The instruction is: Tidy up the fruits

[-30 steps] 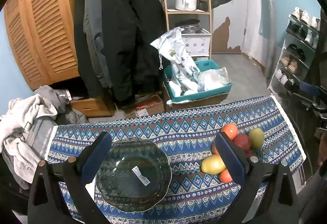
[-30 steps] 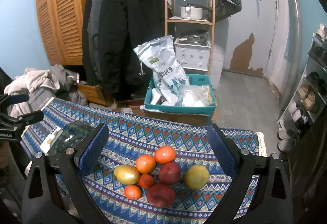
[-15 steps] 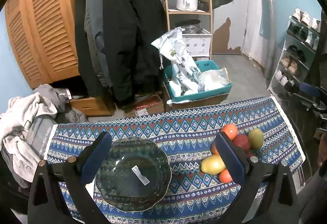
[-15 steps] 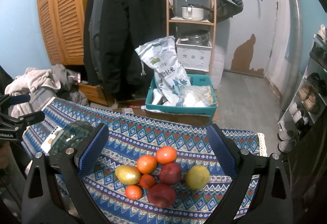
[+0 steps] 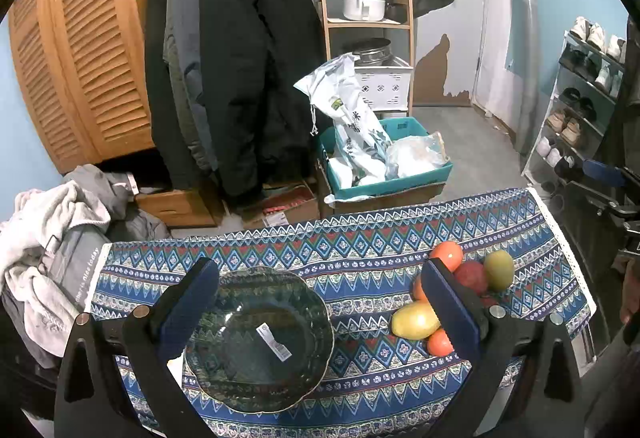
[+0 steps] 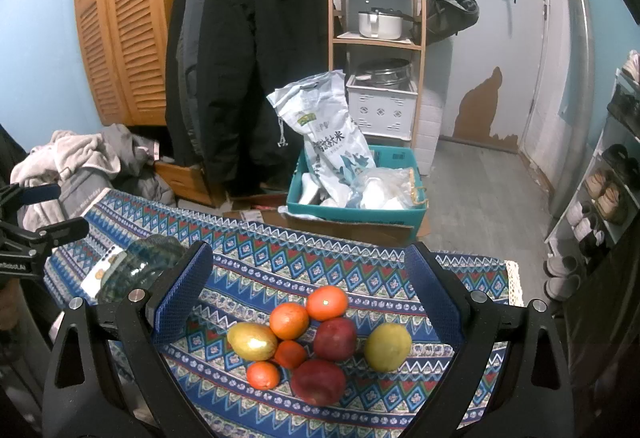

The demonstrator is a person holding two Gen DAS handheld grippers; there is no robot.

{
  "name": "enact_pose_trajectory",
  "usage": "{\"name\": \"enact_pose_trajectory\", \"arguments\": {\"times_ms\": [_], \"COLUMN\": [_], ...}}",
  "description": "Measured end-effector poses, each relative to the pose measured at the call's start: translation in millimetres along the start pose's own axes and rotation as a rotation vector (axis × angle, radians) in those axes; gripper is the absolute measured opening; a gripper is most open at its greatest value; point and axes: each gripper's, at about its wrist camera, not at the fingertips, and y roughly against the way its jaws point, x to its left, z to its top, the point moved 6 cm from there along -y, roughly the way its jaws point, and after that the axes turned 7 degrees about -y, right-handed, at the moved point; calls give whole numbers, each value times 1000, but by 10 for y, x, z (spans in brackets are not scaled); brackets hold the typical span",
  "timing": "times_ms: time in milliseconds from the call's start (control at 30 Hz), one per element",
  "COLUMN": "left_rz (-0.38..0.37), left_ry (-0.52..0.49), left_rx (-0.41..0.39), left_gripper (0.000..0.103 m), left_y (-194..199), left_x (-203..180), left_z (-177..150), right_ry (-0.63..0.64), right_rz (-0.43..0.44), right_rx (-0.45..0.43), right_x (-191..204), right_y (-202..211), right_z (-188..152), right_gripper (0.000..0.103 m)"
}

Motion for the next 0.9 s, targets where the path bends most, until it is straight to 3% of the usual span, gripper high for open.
{"name": "enact_pose_trajectory", "arguments": {"times_ms": [900], "left_rz": [-4], "left_ry": [-4], "left_rx": [4], "left_gripper": [102], "left_y": [-1], "left_x": [-14], "left_z": [-27], "right_ry": [4], "right_rz": [3], "right_rx": [2], "right_x": [77], "right_y": [-17], "right_z": [-41], "right_gripper": [95]}}
